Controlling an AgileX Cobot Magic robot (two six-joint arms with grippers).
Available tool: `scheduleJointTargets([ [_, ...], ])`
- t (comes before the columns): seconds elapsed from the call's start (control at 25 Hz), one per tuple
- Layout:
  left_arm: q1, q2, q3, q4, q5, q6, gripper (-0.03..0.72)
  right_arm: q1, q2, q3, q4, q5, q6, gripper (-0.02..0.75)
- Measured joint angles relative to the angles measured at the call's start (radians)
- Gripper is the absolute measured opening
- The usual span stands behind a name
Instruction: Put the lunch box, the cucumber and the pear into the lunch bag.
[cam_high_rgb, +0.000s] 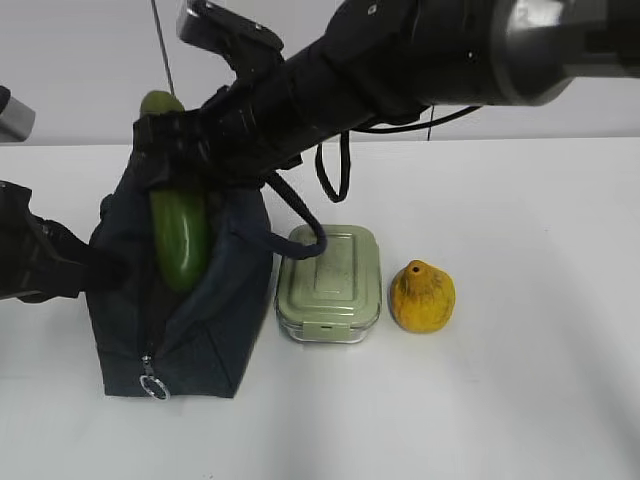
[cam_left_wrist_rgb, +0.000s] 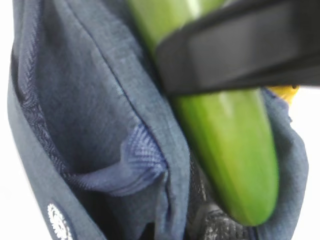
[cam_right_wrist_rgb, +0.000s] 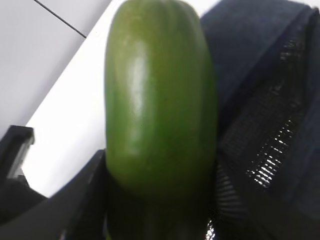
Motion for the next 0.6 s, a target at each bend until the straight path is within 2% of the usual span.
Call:
scheduleJointTargets([
  [0.28, 0.000, 0.000, 0.000, 0.000, -0.009, 0.001, 0.001, 0.000, 0.025, -0.006, -0.116, 0.000, 0.022, 0.398],
  [0.6, -0.002, 0.000, 0.000, -0.006, -0.019, 0.001, 0.001, 0.000, 0.027, -0.006, -0.369, 0.008, 0.216, 0.398],
])
